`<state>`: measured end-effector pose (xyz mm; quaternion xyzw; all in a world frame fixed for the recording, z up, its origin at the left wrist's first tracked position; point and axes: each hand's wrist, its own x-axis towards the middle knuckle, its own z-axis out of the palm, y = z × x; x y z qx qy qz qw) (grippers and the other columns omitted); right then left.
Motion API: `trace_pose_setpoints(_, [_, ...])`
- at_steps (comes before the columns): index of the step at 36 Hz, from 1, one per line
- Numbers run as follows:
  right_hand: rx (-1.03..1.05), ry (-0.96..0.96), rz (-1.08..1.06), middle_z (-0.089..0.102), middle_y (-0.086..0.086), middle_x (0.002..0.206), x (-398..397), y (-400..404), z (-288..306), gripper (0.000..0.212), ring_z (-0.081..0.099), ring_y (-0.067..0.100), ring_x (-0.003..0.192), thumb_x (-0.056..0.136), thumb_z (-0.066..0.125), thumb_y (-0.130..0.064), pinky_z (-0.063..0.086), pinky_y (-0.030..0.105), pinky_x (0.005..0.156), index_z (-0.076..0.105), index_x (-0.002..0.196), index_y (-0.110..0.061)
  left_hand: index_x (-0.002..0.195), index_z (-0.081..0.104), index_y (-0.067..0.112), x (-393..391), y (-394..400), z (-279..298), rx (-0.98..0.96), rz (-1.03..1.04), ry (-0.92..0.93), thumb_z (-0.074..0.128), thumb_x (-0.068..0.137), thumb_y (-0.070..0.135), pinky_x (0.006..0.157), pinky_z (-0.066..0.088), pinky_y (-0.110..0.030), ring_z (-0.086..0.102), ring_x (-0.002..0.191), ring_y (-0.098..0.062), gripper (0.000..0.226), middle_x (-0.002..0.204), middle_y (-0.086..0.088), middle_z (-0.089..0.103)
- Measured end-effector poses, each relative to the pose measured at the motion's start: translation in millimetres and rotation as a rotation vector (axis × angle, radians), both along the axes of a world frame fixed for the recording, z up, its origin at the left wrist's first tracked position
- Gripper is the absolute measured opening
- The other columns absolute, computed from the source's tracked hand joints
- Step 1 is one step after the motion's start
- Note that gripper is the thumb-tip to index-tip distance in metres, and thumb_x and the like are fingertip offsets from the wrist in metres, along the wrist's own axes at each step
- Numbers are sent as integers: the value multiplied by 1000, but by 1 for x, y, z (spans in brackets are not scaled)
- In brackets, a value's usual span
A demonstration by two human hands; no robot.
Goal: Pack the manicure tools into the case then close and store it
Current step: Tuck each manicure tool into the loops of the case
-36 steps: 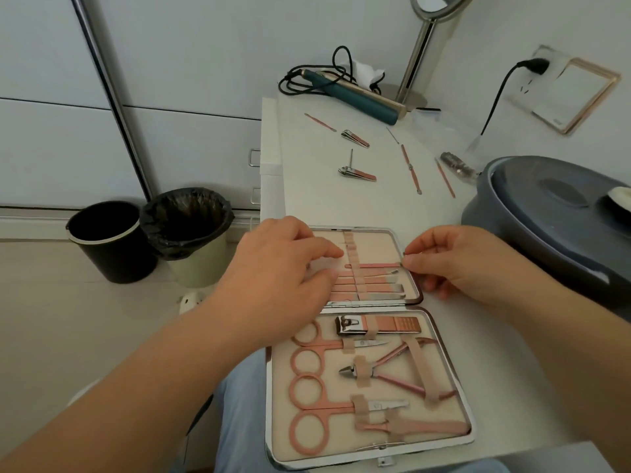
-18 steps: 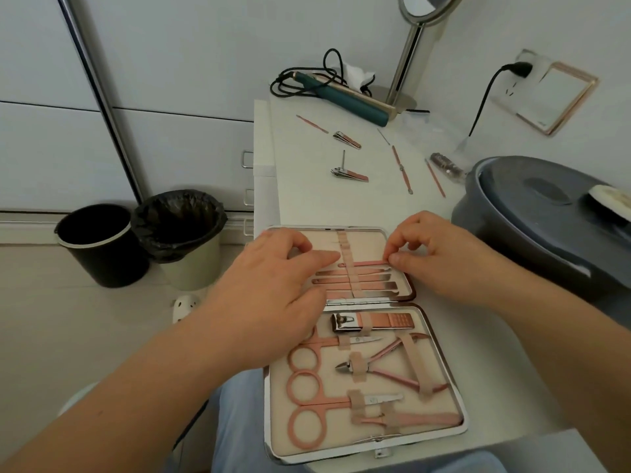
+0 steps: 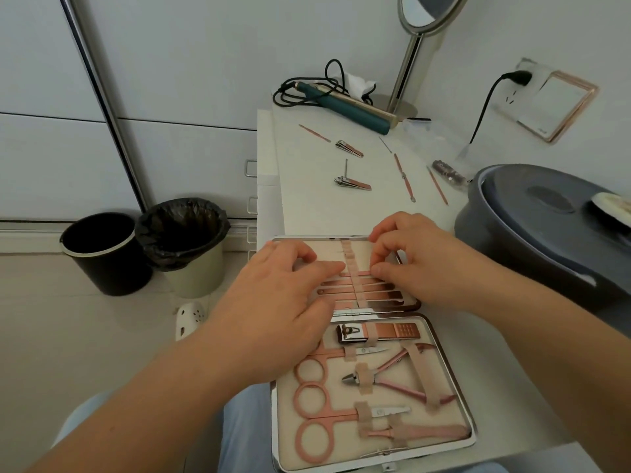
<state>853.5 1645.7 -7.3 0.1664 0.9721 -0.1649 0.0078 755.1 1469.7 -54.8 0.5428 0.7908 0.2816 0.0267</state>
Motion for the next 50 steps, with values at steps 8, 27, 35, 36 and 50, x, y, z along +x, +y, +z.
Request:
trace_pose_setpoints(8, [74,18,98,35,-22,108,-6,-7,-1,7,29,-1,105,86,57,-35,28,18,89,56,80,-38,129,39,46,0,1,0,-30,4,41,34,88,49,96,14,-17,20,116,-4,42,127,13,32])
trace_pose_setpoints(27, [136,138,143,46,-18,101,-2,-7,-8,10,37,2,101,87,55,-32,28,14,82,64,90,-28,119,57,32,5,0,2,47,67,-45,40,87,43,98,25,-20,32,115,-5,38,123,11,43])
trace_pose_setpoints(35, [87,214,84,52,-16,97,3,-10,-14,12,43,3,95,86,56,-34,36,19,83,65,90,-28,116,60,30,8,-1,5,44,123,-67,47,85,39,109,27,-30,38,118,-8,35,125,10,48])
trace_pose_setpoints(36, [77,227,78,53,-16,96,4,-10,-15,11,44,3,94,86,57,-34,36,19,83,65,89,-28,116,60,30,8,-1,5,46,124,-67,47,85,39,109,26,-31,38,118,-8,35,125,11,48])
trace_pose_setpoints(50, [1,243,32,51,-20,86,10,-13,-18,10,45,1,90,84,60,-31,39,20,82,56,77,-37,120,56,33,11,-3,4,71,129,-65,47,84,41,104,21,-17,31,121,-2,37,129,16,43])
